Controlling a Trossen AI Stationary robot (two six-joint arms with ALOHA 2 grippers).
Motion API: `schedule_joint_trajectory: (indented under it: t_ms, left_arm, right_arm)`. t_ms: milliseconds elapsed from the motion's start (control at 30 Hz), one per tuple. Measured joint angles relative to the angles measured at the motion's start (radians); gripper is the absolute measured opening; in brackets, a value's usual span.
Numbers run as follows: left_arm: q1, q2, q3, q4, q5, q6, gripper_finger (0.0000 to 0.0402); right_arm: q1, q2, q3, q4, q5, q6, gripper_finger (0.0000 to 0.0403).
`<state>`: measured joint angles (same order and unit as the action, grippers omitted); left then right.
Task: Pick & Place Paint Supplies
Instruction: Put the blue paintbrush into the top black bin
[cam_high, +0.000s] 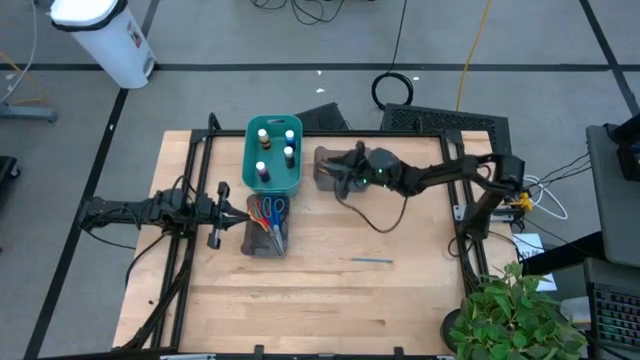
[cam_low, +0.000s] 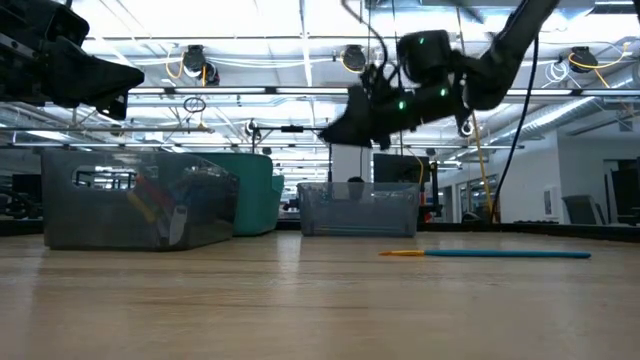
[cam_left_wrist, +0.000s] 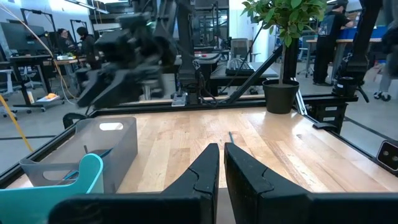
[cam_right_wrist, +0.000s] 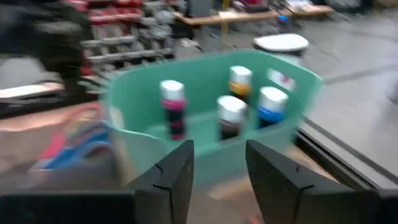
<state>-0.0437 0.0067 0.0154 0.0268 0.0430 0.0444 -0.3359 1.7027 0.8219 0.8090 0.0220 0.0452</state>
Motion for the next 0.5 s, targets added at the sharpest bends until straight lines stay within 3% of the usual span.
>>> schedule_joint_trajectory:
  t_ms: [367,500]
  left_arm:
    - [0.0,0.0,0.0,0.0,0.0,0.0,0.0033]
    - [0.0,0.0,0.0,0.0,0.0,0.0,0.0033]
  right_arm:
    - [0.374,-0.08,0.001,-0.089,0.007,-0.092,0.0169]
    - [0.503,-0.08,0.019,-0.31,0.127,-0.072,0.0165]
